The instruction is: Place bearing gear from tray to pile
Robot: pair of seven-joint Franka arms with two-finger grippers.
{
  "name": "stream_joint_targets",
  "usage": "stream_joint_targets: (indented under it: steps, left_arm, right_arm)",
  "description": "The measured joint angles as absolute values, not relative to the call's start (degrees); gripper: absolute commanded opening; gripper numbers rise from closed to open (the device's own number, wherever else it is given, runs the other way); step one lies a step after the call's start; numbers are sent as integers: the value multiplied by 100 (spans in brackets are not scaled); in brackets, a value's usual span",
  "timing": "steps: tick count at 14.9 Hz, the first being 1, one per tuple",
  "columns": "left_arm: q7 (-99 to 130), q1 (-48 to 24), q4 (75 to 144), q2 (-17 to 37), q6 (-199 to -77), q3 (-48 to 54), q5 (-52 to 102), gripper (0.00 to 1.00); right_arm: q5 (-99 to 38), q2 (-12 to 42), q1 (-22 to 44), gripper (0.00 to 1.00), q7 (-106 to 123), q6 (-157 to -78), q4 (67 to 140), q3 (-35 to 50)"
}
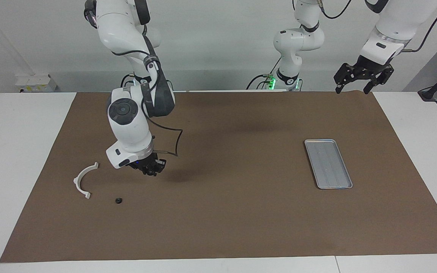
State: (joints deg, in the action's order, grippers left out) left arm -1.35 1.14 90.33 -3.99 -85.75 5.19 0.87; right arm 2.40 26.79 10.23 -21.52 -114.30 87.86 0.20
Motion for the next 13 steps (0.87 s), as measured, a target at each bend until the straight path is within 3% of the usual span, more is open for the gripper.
stream_joint_targets:
  steps: [6, 13]
  left_arm:
    - [-135, 52, 9037, -399, -8573, 511, 90, 100]
    - [-135, 51, 9037, -399, -8572, 505, 90, 100]
  right_arm:
    - [240, 2926, 802, 0, -1682, -12602, 9308, 20]
    - [240, 3308, 657, 0, -1501, -13253, 9351, 19]
